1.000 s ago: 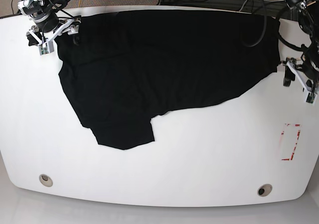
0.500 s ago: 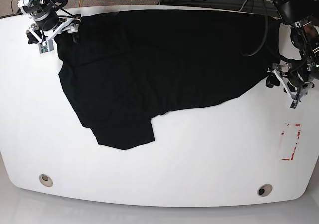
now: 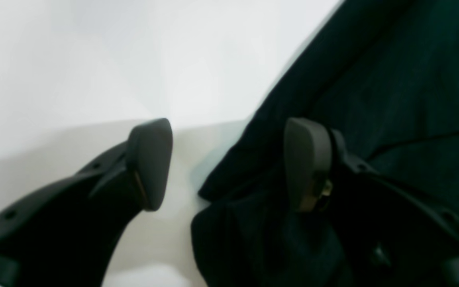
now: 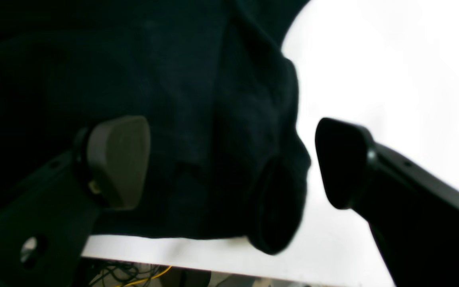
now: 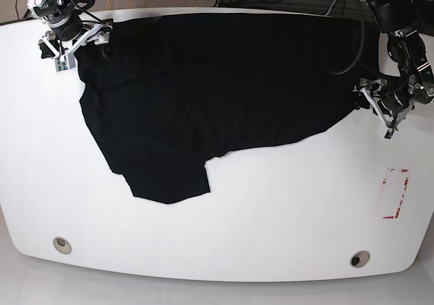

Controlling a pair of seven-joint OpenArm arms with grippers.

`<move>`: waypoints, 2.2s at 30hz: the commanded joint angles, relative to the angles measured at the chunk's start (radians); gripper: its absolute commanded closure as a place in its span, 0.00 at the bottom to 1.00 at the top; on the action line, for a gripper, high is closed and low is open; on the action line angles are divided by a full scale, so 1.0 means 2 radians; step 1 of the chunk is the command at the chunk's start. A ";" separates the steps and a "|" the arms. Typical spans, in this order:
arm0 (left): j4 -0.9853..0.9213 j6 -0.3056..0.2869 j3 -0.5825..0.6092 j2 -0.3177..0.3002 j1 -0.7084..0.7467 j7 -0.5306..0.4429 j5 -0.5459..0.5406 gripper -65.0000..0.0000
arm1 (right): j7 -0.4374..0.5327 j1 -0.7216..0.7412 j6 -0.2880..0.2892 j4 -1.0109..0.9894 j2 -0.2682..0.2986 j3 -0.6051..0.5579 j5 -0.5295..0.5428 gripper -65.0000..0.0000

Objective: Layout the t-shirt on the table in an organized manner, then fold the t-shirt properly
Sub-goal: 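Release the left gripper and move it down the shirt's side edge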

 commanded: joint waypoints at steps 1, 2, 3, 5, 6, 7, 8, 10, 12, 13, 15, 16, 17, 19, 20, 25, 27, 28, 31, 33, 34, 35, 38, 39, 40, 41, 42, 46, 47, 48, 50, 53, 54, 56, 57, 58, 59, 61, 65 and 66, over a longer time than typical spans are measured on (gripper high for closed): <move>0.004 0.000 -0.002 -0.006 -0.002 0.002 -0.001 0.36 | 0.008 -0.001 -0.001 0.007 0.005 0.002 0.004 0.05; 0.004 0.000 -0.001 -0.006 0.001 0.002 -0.001 0.36 | 0.008 -0.001 -0.001 0.007 0.005 0.002 0.004 0.05; 0.004 0.000 -0.001 -0.006 0.002 0.002 -0.001 0.36 | 0.008 -0.001 -0.001 0.007 0.005 0.001 0.004 0.05; 0.005 0.000 0.000 -0.005 0.004 0.002 -0.001 0.38 | 0.008 -0.001 -0.001 0.007 0.004 0.001 0.004 0.05; 0.005 0.000 0.001 -0.005 0.005 0.002 -0.001 0.39 | 0.008 -0.001 -0.001 0.007 0.004 0.001 0.004 0.05; 0.005 0.000 0.005 -0.005 0.005 0.002 -0.001 0.42 | 0.008 -0.001 -0.001 0.007 0.004 0.001 0.004 0.05; 0.005 0.000 0.009 -0.005 0.006 0.002 -0.001 0.44 | 0.008 -0.001 -0.001 0.007 0.004 0.001 0.004 0.05; 0.005 0.000 0.018 -0.005 0.006 0.002 -0.001 0.53 | 0.008 -0.001 -0.001 0.007 0.004 0.001 0.004 0.06; 0.005 0.000 0.023 -0.005 0.006 0.002 -0.001 0.61 | 0.008 -0.001 -0.001 0.007 0.004 0.001 0.004 0.06; 0.005 0.000 0.024 -0.005 0.006 0.002 -0.001 0.65 | 0.008 -0.001 -0.001 0.007 0.004 0.002 0.004 0.06; 0.005 0.000 0.025 -0.005 0.006 0.002 -0.001 0.74 | 0.008 -0.001 -0.001 0.007 0.004 0.002 0.004 0.06; 0.005 0.000 0.025 -0.005 0.006 0.002 -0.001 0.78 | 0.008 -0.001 -0.001 0.007 0.004 0.002 0.004 0.06; 0.005 0.000 0.025 -0.005 0.006 0.002 -0.001 0.81 | 0.008 -0.001 -0.001 0.007 0.004 0.002 0.004 0.06; 0.006 0.000 0.025 -0.005 0.006 0.002 -0.001 0.87 | 0.008 -0.001 -0.001 0.007 0.004 0.002 0.004 0.06; 0.006 0.000 0.025 -0.005 0.006 0.002 -0.001 0.88 | 0.008 -0.001 -0.001 0.007 0.004 0.002 0.004 0.06; 0.012 0.000 0.025 -0.007 0.004 0.002 -0.001 0.95 | 0.008 -0.003 -0.001 0.007 0.004 0.002 0.004 0.06; 0.020 0.000 0.025 -0.007 0.004 0.002 -0.001 0.97 | 0.008 -0.003 -0.001 0.007 0.004 0.002 0.004 0.06; 0.030 0.000 0.025 -0.008 0.004 0.002 -0.001 0.97 | 0.008 -0.003 -0.001 0.007 0.004 0.002 0.004 0.06; 0.048 0.000 0.025 -0.008 0.004 0.002 -0.001 0.97 | 0.008 -0.003 -0.001 0.007 0.004 0.002 0.004 0.06; 0.059 0.000 0.025 -0.010 0.004 0.003 -0.001 0.97 | 0.008 -0.003 -0.001 0.007 0.004 0.002 0.004 0.06; 0.062 0.000 0.026 -0.011 0.003 0.003 -0.001 0.97 | 0.008 -0.003 -0.001 0.007 0.004 0.002 0.004 0.06; 0.066 0.000 0.026 -0.016 0.003 0.003 -0.001 0.97 | 0.008 -0.003 -0.001 0.007 0.004 0.002 0.004 0.06; 0.070 0.000 0.027 -0.022 0.001 0.003 -0.001 0.97 | 0.008 -0.003 -0.001 0.007 0.004 0.001 0.004 0.06; 0.070 0.000 0.027 -0.023 -0.001 0.003 -0.001 0.97 | 0.008 -0.003 -0.001 0.007 0.004 0.001 0.004 0.06; 0.070 0.000 0.027 -0.023 -0.007 0.003 -0.001 0.97 | 0.008 -0.003 -0.001 0.007 0.004 0.001 0.004 0.06; 0.070 0.000 0.027 -0.024 -0.010 0.004 -0.001 0.97 | 0.008 -0.003 -0.001 0.007 0.004 0.001 0.004 0.06; 0.070 0.000 0.027 -0.024 -0.013 0.004 -0.001 0.97 | 0.008 -0.003 -0.001 0.007 0.004 0.001 0.004 0.06; 0.069 0.000 0.028 -0.034 -0.018 0.004 0.000 0.97 | 0.008 -0.003 -0.001 0.007 0.004 0.001 0.004 0.06; 0.068 0.000 0.035 -0.038 -0.020 0.004 0.000 0.97 | 0.008 -0.003 -0.001 0.007 0.004 0.001 0.004 0.06; 0.068 0.000 0.036 -0.039 -0.021 0.004 0.000 0.97 | 0.008 -0.003 -0.001 0.007 0.004 0.001 0.004 0.06; 0.068 0.000 0.046 -0.040 -0.027 0.004 0.000 0.96 | 0.008 -0.003 -0.001 0.007 0.004 0.001 0.004 0.06; 0.068 0.000 0.050 -0.040 -0.024 0.005 -0.001 0.96 | 0.008 -0.003 -0.001 0.007 0.004 0.001 0.004 0.06; 0.068 0.000 0.050 -0.040 -0.021 0.005 -0.001 0.95 | 0.008 -0.003 -0.001 0.007 0.004 0.001 0.004 0.06; 0.067 0.000 0.050 -0.040 -0.016 0.005 -0.003 0.90 | 0.008 -0.003 -0.001 0.007 0.004 0.001 0.004 0.06; 0.067 0.000 0.049 -0.040 -0.013 0.005 -0.004 0.85 | 0.008 -0.003 -0.001 0.007 0.004 0.001 0.004 0.06; 0.067 0.000 0.047 -0.040 -0.012 0.005 -0.004 0.82 | 0.008 -0.003 -0.001 0.007 0.004 0.001 0.004 0.06; 0.067 0.000 0.041 -0.040 -0.008 0.005 -0.004 0.76 | 0.008 -0.003 -0.001 0.007 0.004 0.001 0.005 0.06; 0.067 0.000 0.028 -0.037 0.001 0.005 -0.004 0.66 | 0.008 -0.003 -0.001 0.007 0.004 0.001 0.006 0.06; 0.067 0.000 0.003 -0.025 0.014 0.005 -0.004 0.47 | 0.008 -0.004 -0.001 0.007 0.003 0.001 0.006 0.06; 0.067 0.000 -0.005 -0.020 0.017 0.005 -0.004 0.43 | 0.008 -0.004 -0.001 0.007 -0.001 0.001 0.006 0.06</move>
